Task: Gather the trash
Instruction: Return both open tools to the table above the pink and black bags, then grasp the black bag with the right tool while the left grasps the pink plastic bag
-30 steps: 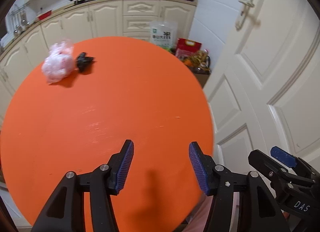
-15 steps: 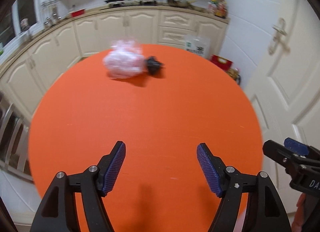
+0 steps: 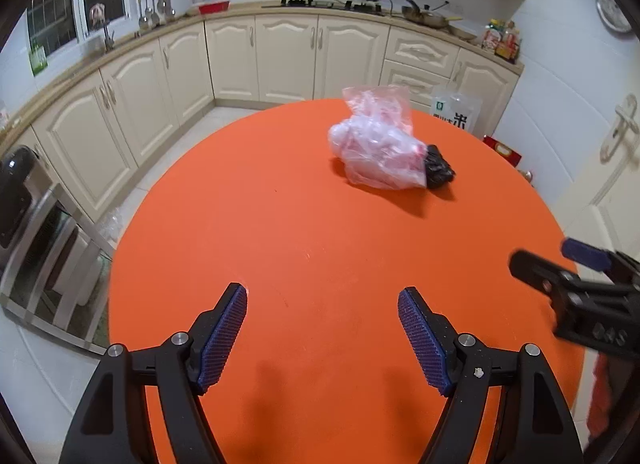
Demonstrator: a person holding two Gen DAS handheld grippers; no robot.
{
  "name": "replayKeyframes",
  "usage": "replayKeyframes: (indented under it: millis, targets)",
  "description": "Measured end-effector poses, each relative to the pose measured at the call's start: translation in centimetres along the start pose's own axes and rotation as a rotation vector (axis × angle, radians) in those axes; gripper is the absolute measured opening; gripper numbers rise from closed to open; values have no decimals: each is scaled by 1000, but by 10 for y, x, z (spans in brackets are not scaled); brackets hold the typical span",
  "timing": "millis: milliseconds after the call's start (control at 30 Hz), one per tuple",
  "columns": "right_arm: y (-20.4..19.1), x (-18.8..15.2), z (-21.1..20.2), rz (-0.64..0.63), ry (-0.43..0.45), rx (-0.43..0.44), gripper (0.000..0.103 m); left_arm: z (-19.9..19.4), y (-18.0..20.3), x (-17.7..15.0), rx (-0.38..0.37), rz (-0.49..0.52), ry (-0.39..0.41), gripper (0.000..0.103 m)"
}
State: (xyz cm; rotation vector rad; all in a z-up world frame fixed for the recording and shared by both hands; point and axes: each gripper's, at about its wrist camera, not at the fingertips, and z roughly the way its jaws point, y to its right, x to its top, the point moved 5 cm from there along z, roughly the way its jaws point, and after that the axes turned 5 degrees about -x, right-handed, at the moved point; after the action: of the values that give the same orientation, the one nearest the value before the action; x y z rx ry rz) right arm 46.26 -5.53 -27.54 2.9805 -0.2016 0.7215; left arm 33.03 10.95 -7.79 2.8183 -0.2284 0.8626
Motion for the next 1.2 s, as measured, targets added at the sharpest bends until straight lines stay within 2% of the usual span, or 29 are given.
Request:
replayKeyframes:
  millis: [200,467,600,633,700,800,900,1200]
  targets:
    - [-2,46,42,-20,-11,6,93,19,-19,25,-20,-37,-10,74]
    - [1,78,95,-28,-78,21,86,49,-35,54,-63,-52,-49,74]
    - [-2,83,118,-31,-137,86,65,57,-31,60,-83,-47,-73,74]
    - [0,84,120,-21,-135,97,66,59,-29,62,-86,-45,-75,74]
    - [3,84,119,-29,-122,100,48,63,-25,66,-87,-38,-86,74]
    - [11,82,116,-33,-125,105,34,63,-16,74,-110,-22,-94,74]
    - [23,78,113,11,-140,168,34,64,-6,86,-112,-9,-70,74]
    - [60,61,89,53,-116,212,34,95,34,118,-124,50,-30,75]
